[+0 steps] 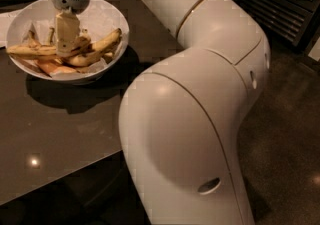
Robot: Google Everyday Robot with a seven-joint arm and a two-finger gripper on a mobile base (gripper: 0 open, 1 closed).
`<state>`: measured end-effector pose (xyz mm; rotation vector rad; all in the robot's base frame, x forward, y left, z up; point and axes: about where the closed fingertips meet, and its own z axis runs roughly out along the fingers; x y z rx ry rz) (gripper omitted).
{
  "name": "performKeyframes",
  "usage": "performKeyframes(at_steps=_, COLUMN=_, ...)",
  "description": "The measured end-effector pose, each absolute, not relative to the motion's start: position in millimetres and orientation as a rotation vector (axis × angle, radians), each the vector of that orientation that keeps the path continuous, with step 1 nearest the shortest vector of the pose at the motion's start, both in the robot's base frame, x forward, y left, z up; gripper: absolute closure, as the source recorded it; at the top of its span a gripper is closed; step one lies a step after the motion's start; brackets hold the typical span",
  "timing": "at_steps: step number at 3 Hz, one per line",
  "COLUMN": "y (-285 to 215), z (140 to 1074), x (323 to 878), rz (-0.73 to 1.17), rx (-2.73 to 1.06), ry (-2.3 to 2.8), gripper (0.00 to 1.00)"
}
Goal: Pick banana from white bowl
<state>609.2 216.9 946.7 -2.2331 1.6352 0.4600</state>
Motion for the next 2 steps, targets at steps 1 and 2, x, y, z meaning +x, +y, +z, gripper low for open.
performKeyframes(at_steps=1, y=215.3, z=939.9, x=602.8, rz=0.477, rx=-2.25, ry=1.649, gripper=0.41)
performKeyframes(at_steps=2, y=214.0, z=936.9, x=602.6, rz=0.472, rx=-2.263, ry=1.655, gripper=0.48)
